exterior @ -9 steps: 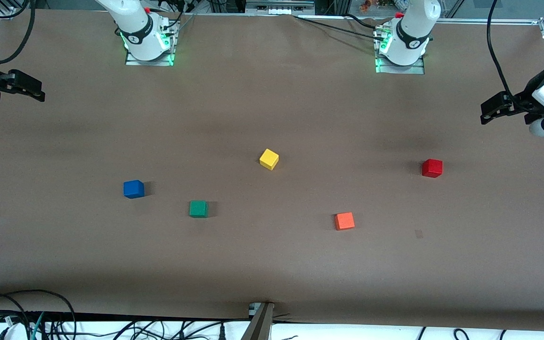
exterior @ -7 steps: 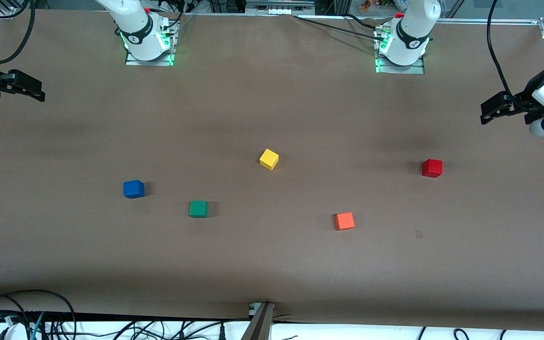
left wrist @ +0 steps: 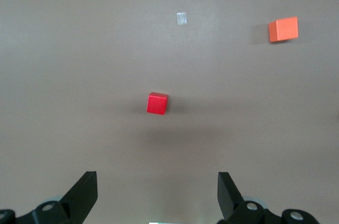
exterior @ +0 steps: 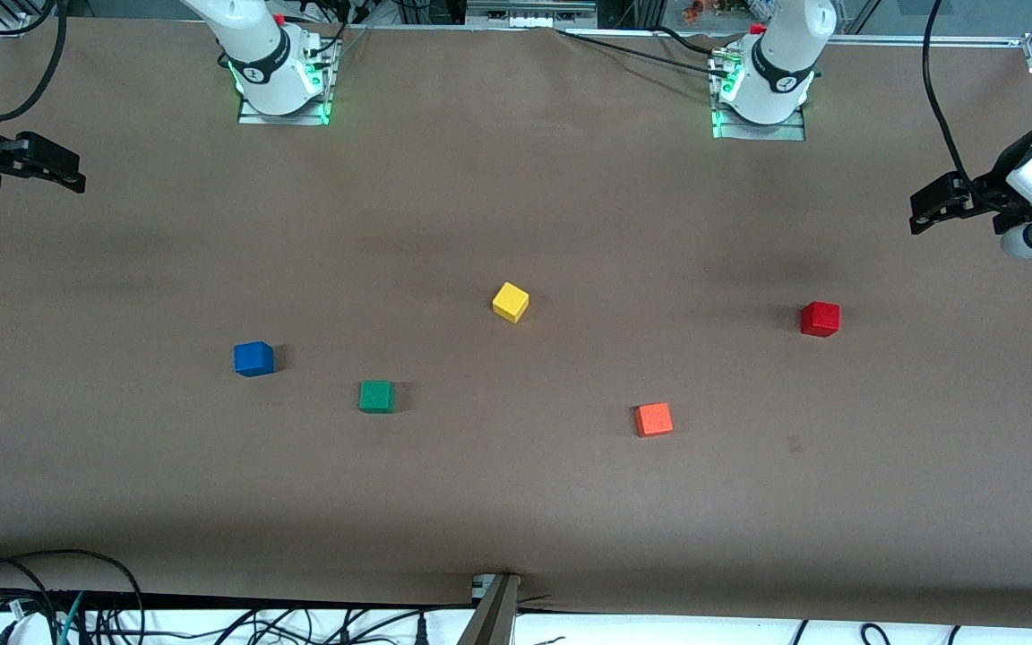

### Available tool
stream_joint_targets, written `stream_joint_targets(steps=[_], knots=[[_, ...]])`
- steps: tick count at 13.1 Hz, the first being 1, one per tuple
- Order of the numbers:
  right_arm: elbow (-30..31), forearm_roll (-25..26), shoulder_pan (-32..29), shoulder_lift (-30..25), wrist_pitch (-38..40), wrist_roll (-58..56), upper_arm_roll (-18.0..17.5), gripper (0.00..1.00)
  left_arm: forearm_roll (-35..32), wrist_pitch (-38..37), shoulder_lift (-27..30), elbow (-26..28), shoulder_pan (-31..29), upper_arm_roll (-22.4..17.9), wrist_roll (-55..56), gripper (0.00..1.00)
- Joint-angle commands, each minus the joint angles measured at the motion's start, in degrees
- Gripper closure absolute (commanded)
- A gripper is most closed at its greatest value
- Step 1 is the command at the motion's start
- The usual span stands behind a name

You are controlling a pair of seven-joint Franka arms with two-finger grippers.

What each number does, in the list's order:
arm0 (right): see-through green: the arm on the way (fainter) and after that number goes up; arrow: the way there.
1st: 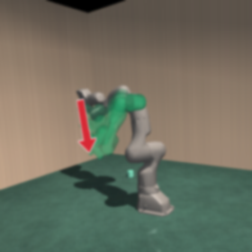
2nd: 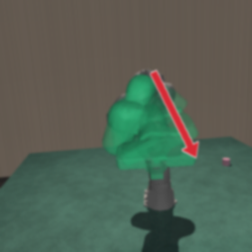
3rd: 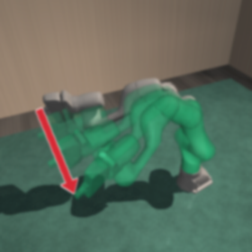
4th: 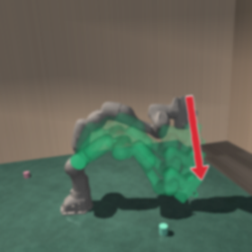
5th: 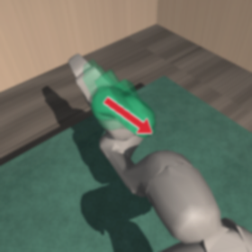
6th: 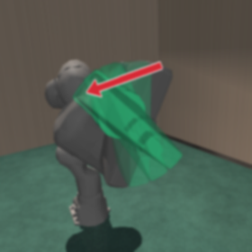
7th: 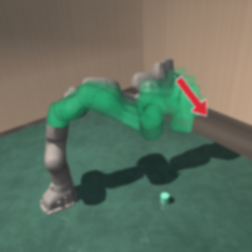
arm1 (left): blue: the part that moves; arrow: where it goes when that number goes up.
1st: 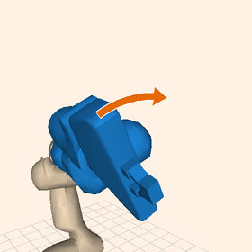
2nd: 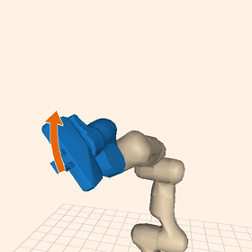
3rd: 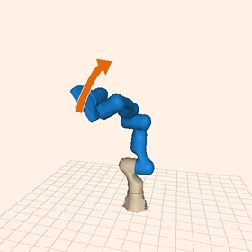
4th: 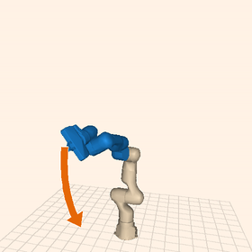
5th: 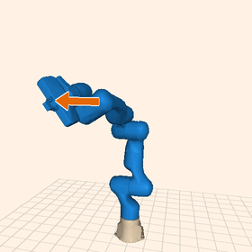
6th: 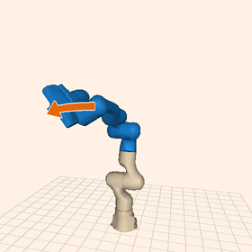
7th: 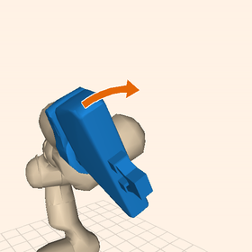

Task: Pass red block to right arm, stack on blue

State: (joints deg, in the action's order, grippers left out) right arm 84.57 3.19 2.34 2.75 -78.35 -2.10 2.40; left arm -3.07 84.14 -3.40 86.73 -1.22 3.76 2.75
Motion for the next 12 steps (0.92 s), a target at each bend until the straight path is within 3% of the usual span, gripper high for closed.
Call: stream_joint_targets(steps=[1,8,12], knots=[[-1.69,-0.38,-0.15,0.85,0.39,-0.54,0.15,0.0,0.61,-2.75,-0.82,-1.74,0.07,0.02,-0.46,0.0],[-1.69,-0.38,-0.06,0.76,0.48,-0.54,0.24,0.0,-0.18,-7.76,-4.33,-0.77,-0.45,0.72,-1.25,0.0],[-1.69,-0.38,-0.06,0.76,0.39,-0.45,0.15,0.0,-0.7,3.11,-5.48,6.59,-1.07,0.72,-1.34,0.0]])
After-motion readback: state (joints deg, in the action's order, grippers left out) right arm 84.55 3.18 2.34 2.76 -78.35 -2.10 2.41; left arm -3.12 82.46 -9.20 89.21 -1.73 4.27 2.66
